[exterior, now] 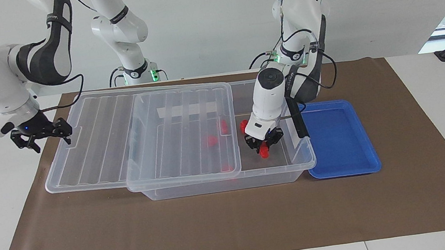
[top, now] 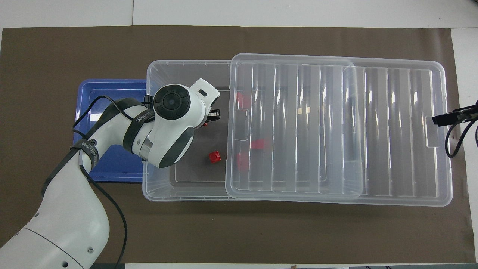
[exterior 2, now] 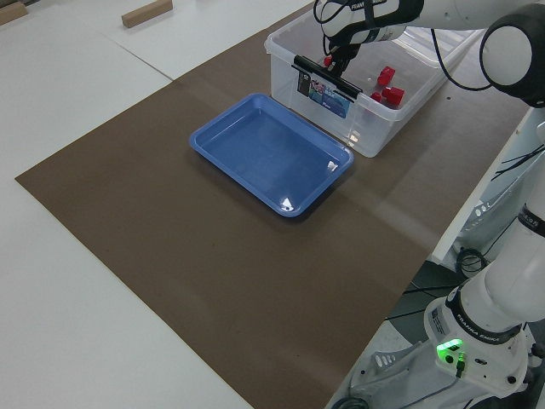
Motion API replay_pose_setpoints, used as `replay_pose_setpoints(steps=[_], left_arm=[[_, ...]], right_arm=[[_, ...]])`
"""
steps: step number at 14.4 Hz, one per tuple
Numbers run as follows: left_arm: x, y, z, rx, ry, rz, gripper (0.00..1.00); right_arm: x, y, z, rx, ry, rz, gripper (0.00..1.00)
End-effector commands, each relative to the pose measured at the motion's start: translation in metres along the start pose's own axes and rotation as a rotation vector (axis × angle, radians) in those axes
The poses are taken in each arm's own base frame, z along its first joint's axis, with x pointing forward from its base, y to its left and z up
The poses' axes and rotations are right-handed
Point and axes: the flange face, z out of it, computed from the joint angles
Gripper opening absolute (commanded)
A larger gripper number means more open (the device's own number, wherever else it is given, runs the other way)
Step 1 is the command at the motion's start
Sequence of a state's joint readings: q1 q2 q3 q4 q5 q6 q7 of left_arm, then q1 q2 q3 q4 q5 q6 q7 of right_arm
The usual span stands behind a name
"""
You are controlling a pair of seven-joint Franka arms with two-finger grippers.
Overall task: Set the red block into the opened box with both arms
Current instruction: 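Carry the red block over the opened box with the left gripper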
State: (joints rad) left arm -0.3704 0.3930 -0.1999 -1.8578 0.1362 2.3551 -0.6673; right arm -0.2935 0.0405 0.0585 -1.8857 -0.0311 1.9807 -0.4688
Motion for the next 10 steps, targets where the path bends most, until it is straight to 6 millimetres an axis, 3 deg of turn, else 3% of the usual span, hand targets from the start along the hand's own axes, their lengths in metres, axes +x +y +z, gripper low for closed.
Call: replay_pose_setpoints(steps=[1, 2, 3, 4, 5, 8, 10], left_arm=[[0.001, -0.007, 0.003, -0.022, 0.061, -0.010, 0.00], [0.001, -0.009, 0.009, -0.020, 0.055, -0.012, 0.00], [0.001, -0.009, 0.009, -0.019, 0.054, -0.013, 0.06], [0.001, -0.009, 0.009, -0.019, 0.054, -0.010, 0.73], [0.003, -0.012, 0.009, -0.014, 0.050, -0.009, 1.00], [0.006, -0.012, -0.002, -0.020, 0.066, -0.011, 1.00], [0.006, -0.009, -0.026, -0.030, 0.092, -0.013, 1.00]], right_arm=[[0.012, -0.035, -0.046, -0.004, -0.017, 0.017, 1.00], [0.012, -0.045, -0.063, -0.003, -0.023, 0.021, 1.00], [0.007, -0.047, -0.076, 0.003, -0.017, 0.028, 1.00], [0.003, -0.047, -0.083, 0.000, -0.009, 0.030, 1.00], [0.001, -0.048, -0.086, -0.002, -0.006, 0.029, 1.00], [-0.006, -0.051, -0.096, -0.003, -0.008, 0.024, 1.00], [-0.015, -0.051, -0.103, 0.005, -0.030, 0.027, 1.00]])
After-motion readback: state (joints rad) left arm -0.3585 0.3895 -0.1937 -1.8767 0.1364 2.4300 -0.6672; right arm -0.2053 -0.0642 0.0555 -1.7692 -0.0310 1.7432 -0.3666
